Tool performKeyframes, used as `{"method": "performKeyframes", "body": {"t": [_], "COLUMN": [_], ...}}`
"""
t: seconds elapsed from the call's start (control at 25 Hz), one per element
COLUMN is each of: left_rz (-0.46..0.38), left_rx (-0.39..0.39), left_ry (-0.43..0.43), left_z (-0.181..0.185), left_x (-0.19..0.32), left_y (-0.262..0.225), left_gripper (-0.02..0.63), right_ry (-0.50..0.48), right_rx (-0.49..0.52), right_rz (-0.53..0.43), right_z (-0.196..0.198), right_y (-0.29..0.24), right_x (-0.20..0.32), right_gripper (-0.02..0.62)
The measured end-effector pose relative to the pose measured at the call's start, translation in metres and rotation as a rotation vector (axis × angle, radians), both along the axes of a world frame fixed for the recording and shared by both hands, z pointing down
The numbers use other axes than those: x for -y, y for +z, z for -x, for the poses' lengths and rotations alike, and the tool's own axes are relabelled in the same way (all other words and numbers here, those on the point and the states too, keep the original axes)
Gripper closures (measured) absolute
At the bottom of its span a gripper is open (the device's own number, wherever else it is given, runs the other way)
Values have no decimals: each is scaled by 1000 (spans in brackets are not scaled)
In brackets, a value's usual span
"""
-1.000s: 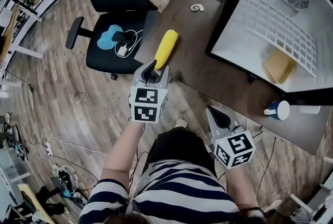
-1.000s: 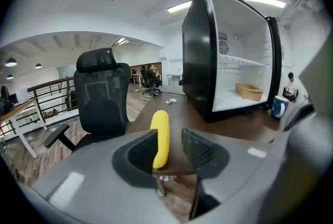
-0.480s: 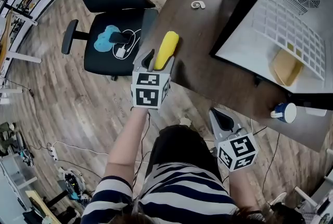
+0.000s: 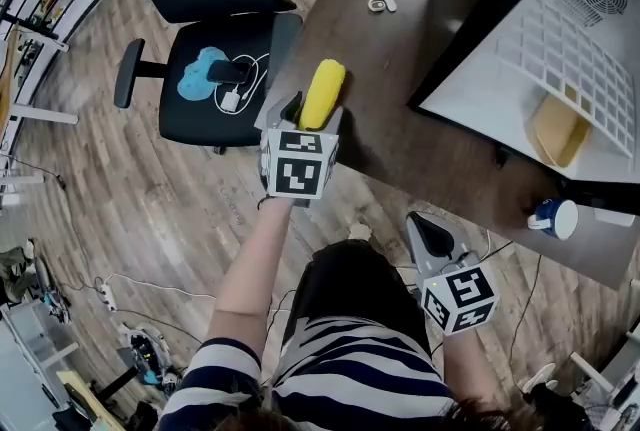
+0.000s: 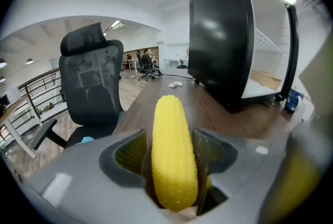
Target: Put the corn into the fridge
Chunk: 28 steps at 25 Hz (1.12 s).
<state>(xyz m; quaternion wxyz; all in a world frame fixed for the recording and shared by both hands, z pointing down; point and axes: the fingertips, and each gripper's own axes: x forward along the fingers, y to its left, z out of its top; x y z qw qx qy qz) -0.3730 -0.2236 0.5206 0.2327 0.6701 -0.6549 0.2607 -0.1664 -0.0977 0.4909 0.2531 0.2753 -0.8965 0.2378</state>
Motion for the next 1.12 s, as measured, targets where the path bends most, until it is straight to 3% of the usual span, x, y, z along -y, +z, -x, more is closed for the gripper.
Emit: {"method": "performKeyframes", "body": {"t": [0.48, 0.84, 1.04, 1.12], "left_rz": [67, 35, -11, -26], "left_rx": [-23, -79, -188, -171], "left_ry": [35, 81, 135, 171], "left_z": [-2, -11, -32, -42], "left_x": [2, -11, -24, -30], "left_y": [11, -2, -28, -42], "left_gripper": [606, 606, 606, 606], "right_ry": [60, 92, 90, 83], "right_rx": [-6, -2, 14, 26], "right_rz": [0, -10, -31, -40], "right_z": [-6, -18, -23, -24], "right_y": [3, -3, -10, -14], "right_x": [4, 5, 7, 9], "right_gripper": [600, 600, 600, 600]}}
